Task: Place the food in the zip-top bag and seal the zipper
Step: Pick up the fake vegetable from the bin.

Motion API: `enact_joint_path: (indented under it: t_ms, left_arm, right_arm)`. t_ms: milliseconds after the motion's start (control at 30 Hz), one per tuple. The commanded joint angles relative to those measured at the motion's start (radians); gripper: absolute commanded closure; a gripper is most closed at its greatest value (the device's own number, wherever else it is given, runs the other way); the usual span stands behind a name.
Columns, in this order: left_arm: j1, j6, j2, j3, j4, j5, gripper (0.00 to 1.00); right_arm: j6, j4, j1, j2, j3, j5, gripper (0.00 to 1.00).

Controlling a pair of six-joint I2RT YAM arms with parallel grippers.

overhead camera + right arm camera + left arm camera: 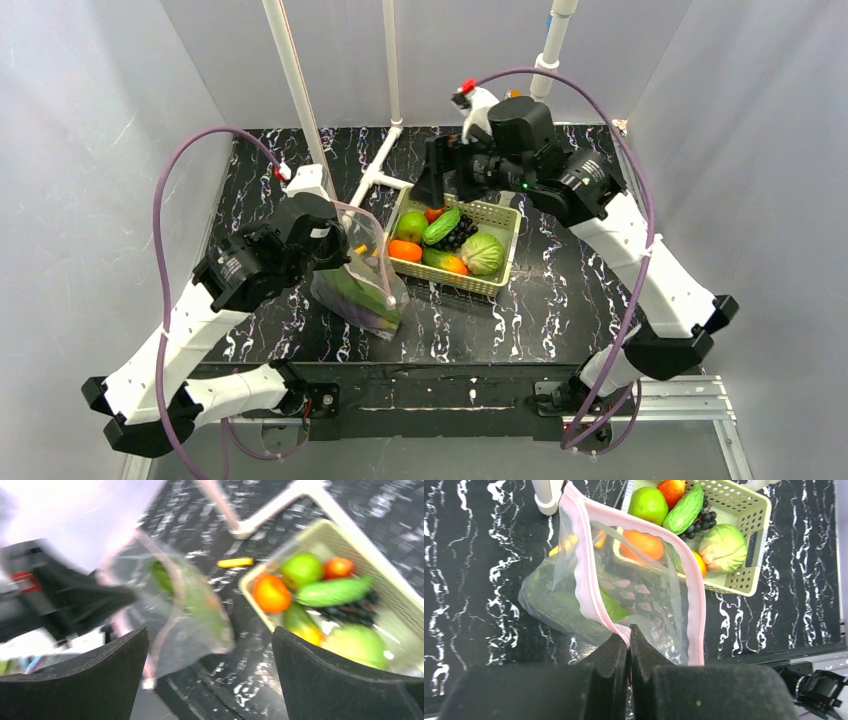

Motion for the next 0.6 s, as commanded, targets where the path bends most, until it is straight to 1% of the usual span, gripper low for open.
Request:
enact_joint_path:
  t_ms: [0, 67, 100, 233, 333, 433, 533, 567]
  left_arm:
    - [0.018, 0.088, -0.016, 0.119, -0.124, -0.039, 1.00]
    - [0.021, 0.112, -0.002, 0.174, -0.153, -0.025, 1.00]
    - [0.023, 0.117, 0.001, 0.173, -0.151, -0.012, 1.00]
    - [0.032, 0.119, -0.016, 0.060, -0.076, 0.072, 1.00]
    - [0.040, 0.098, 0.003, 0.028, -0.061, 0.092, 1.00]
    - [0.042, 0.089, 0.015, -0.011, -0.011, 0.123, 1.00]
    - [0.044, 0.070, 0.019, -0.079, 0.049, 0.169, 1.00]
    - [0.045, 0.061, 0.019, -0.107, 0.067, 0.184, 1.00]
  right_arm:
    - [0.045, 0.064, -0.117, -0.032, -0.201, 0.195, 0.02]
    - [0.029, 0.116, -0.152, -0.035, -0.294, 0.210, 0.02]
    - [0.006, 0.139, -0.156, -0.032, -0.334, 0.222, 0.02]
    - [-0.037, 0.128, -0.165, 0.014, -0.412, 0.314, 0.02]
    - [-0.027, 0.153, -0.178, 0.046, -0.460, 0.270, 0.02]
    - [-0.031, 0.155, -0.181, 0.073, -0.476, 0.244, 0.02]
    - [-0.073, 0.130, -0.183, 0.103, -0.494, 0.281, 0.02]
    - [-0.085, 0.084, -0.186, 0.127, -0.483, 0.308, 0.02]
